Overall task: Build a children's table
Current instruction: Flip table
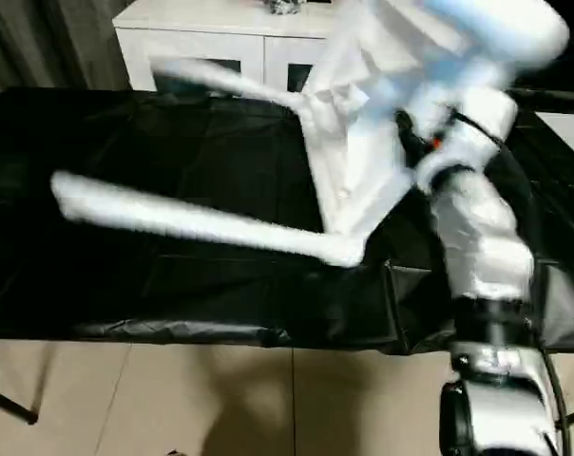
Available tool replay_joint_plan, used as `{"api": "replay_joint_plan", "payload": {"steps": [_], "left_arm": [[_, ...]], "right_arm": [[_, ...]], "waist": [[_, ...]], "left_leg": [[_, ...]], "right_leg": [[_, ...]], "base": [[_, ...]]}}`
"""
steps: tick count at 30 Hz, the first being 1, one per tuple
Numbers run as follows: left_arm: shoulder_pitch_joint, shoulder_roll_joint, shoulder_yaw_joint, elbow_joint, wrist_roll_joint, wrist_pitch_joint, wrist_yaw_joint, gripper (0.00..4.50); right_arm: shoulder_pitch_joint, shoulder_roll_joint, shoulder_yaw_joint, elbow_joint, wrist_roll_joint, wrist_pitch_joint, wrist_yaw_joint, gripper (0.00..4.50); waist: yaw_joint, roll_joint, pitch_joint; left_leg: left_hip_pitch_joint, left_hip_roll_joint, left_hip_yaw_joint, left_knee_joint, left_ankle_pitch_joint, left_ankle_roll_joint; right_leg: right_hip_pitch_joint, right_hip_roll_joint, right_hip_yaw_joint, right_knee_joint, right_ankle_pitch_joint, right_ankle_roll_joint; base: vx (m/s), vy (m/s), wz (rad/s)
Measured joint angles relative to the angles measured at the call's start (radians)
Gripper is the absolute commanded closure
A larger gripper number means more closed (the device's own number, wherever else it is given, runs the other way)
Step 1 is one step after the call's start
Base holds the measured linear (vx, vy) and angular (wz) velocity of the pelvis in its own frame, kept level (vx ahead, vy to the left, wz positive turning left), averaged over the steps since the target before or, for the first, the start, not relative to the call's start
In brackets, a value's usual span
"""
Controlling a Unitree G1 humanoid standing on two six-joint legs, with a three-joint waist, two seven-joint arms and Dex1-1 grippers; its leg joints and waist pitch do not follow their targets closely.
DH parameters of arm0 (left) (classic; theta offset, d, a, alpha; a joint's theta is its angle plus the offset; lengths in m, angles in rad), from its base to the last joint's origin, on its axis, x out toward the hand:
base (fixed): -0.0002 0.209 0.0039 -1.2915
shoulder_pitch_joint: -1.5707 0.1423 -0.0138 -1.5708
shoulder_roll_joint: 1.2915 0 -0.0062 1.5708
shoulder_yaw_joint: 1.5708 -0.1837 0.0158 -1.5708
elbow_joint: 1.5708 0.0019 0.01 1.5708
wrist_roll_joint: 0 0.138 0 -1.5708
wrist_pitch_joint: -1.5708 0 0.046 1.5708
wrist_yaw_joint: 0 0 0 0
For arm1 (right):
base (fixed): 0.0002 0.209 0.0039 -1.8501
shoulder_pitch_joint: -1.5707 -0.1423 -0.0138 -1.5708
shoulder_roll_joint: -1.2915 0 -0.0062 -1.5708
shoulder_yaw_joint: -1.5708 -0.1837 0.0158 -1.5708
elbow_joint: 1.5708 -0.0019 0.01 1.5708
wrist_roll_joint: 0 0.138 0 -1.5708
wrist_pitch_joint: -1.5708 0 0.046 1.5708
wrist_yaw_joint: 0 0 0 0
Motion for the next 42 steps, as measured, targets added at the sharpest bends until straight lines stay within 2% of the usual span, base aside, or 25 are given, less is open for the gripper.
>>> {"api": "replay_joint_plan", "payload": {"steps": [4,6,9,15,17,19,21,23,29,32,36,42], "left_arm": [[0.01,0.066,-0.088,-0.077,-0.024,0.083,-0.121,0.49],[0.022,0.124,-0.164,-0.094,-0.028,0.141,-0.196,0.49],[0.022,0.133,-0.257,-0.135,-0.055,0.214,-0.262,0.49],[0.005,0.159,-0.34,-0.182,-0.067,0.309,-0.311,0.49],[-0.029,0.15,-0.374,-0.182,-0.064,0.321,-0.31,0.49],[-0.053,0.141,-0.385,-0.182,-0.063,0.326,-0.31,0.49],[-0.074,0.133,-0.397,-0.182,-0.061,0.335,-0.309,0.49],[-0.081,0.119,-0.405,-0.182,-0.055,0.337,-0.308,0.49],[-0.102,0.075,-0.452,-0.179,-0.027,0.339,-0.303,0.49],[-0.123,0.066,-0.466,-0.17,-0.024,0.338,-0.303,0.49],[-0.136,0.06,-0.466,-0.162,-0.016,0.335,-0.309,0.49],[-0.136,0.048,-0.475,-0.157,-0.004,0.335,-0.31,0.49]], "right_arm": [[-0.019,0.016,0.036,-0.001,-0.042,-0.012,-0.033,2.47],[-0.022,0.041,0.042,-0.006,-0.06,-0.014,-0.053,2.52],[-0.024,0.067,0.056,-0.017,-0.08,-0.011,-0.078,2.56],[-0.026,0.077,0.07,-0.033,-0.094,0.01,-0.092,2.58],[-0.027,0.087,0.086,-0.04,-0.115,0.012,-0.102,2.58],[-0.027,0.092,0.089,-0.04,-0.123,0.009,-0.104,1.89],[-0.012,0.095,0.093,-0.048,-0.129,-0.007,-0.102,1.89],[0.03,0.101,0.095,-0.047,-0.134,-0.013,-0.098,1.7],[0.144,0.129,0.094,-0.071,-0.141,-0.066,-0.098,1.14],[0.158,0.144,0.094,-0.078,-0.136,-0.073,-0.082,0.98],[0.158,0.146,0.097,-0.073,-0.128,-0.084,-0.037,0.55],[0.131,0.147,0.122,0.028,-0.124,-0.109,0.036,0.49]], "waist": [[0.006,-0.003,0.0],[0.007,-0.006,-0.001],[0.004,-0.008,-0.001],[-0.002,-0.009,-0.002],[-0.003,-0.009,-0.002],[-0.004,-0.009,-0.002],[-0.006,-0.009,-0.002],[-0.005,-0.007,-0.002],[-0.006,0.007,0.0],[-0.01,0.016,0.0],[-0.021,0.028,-0.003],[-0.031,0.03,-0.002]], "left_leg": [[-0.001,0.0,0.001,0.0,0.0,0.0],[-0.001,0.0,0.001,0.0,0.0,0.0],[-0.001,0.0,0.001,0.0,0.0,0.0],[-0.001,0.0,0.001,0.0,0.001,-0.001],[0.0,0.0,0.001,0.0,0.001,-0.002],[0.0,0.0,0.001,0.0,0.002,-0.003],[0.001,0.0,0.001,0.0,0.003,-0.005],[0.0,0.0,0.0,0.0,0.004,-0.007],[-0.009,0.0,0.0,0.0,0.006,-0.01],[-0.009,0.0,0.0,0.0,0.006,-0.01],[-0.008,0.0,-0.001,0.0,0.005,-0.009],[-0.008,0.0,-0.002,0.0,0.004,-0.006]], "right_leg": [[0.0,-0.001,0.001,0.0,-0.001,0.0],[-0.001,0.0,0.0,0.0,-0.001,0.0],[-0.001,-0.001,0.001,0.0,-0.001,0.0],[-0.001,0.0,0.001,0.002,-0.001,0.001],[-0.001,0.0,0.001,0.002,-0.001,0.001],[0.0,0.0,0.001,0.002,-0.001,0.001],[0.0,0.0,0.001,0.002,-0.001,0.001],[-0.001,0.0,0.001,0.002,-0.002,0.001],[-0.009,0.001,0.001,0.002,-0.001,0.001],[-0.01,0.001,0.001,0.002,-0.001,0.001],[-0.009,0.001,0.001,0.002,-0.001,0.001],[-0.01,0.001,0.001,0.006,0.0,-0.001]], "base": [[0.0,0.0,0.0],[0.0,0.0,0.0],[0.0,0.0,0.0],[0.0,0.0,0.0],[0.0,0.0,0.0],[0.0,0.0,0.0],[0.0,0.0,0.0],[0.0,0.0,0.0],[0.0,0.0,0.0],[0.0,0.0,0.0],[0.0,0.0,0.0],[0.0,0.0,0.0]]}}
